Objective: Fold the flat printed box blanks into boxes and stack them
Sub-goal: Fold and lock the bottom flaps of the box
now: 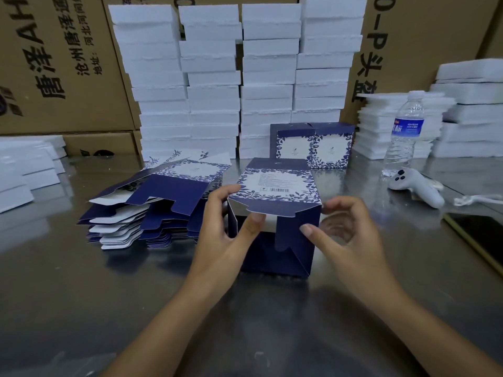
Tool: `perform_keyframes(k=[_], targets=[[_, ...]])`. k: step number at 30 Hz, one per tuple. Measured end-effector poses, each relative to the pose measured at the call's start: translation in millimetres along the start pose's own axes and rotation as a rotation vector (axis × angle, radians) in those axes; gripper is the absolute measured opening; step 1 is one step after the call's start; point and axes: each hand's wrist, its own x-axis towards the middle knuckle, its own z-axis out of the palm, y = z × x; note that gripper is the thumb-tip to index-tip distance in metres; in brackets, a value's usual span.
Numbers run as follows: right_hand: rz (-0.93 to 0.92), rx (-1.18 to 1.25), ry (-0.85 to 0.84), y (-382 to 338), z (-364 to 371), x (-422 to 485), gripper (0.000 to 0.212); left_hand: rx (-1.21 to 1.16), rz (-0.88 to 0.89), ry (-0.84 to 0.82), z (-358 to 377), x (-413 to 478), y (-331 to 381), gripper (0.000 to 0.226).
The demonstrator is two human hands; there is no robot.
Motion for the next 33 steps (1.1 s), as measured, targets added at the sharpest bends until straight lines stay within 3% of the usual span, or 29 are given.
perform_keyframes(k=[2,6,11,16,26,33], targets=[[0.060,-0.064,-0.045,3,1,0,0.037,0.010,0.006,-0.018,2,-1,0,0.068],[-0.068,-0.332,-0.046,6,-1,-4,0.035,0.020,0.014,-0.057,2,-1,0,0.061],[-0.109,-0.394,0.047,5,0,-4,0.041,0.026,0.022,-0.041,5,-2,-1,0.052],[-0.184,-0.495,0.081,-3,-2,-2,0.035,0.046,0.035,-0.027,7,-3,-3,0.044],[-0.007,-0.604,-0.154,2,-5,-3,0.042,-0.010,0.001,-0.023,3,-1,0,0.055],[-0.017,-0.612,-0.169,-1,-5,0,0.049,0.012,-0.003,-0.007,4,-1,-1,0.046]])
